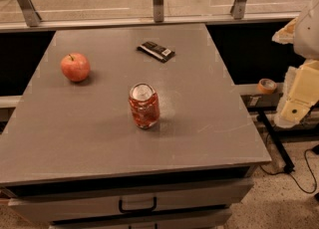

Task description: Pick coke can

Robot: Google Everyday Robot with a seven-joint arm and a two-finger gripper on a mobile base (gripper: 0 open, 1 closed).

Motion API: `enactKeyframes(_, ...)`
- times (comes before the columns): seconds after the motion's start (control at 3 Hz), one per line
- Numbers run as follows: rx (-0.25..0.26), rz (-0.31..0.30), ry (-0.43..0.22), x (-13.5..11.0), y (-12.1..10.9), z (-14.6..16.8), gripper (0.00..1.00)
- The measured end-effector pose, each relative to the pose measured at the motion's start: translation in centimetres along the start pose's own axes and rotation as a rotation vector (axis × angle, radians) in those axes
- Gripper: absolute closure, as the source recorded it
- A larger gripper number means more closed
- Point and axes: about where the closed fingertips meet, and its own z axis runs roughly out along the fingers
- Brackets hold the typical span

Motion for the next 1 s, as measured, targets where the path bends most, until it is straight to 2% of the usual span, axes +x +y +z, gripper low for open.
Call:
enactKeyframes(0.33, 0.000, 0.000, 0.000, 0.0, 0.0, 0.0, 0.00)
enactKeyframes(0.67, -0.012, -0.031, -0.090, -1.4, 0.3, 0.7, 0.00)
enactKeyframes(1.0, -0.024, -0.117, -0.305, -4.8, 0.4, 3.7, 0.00)
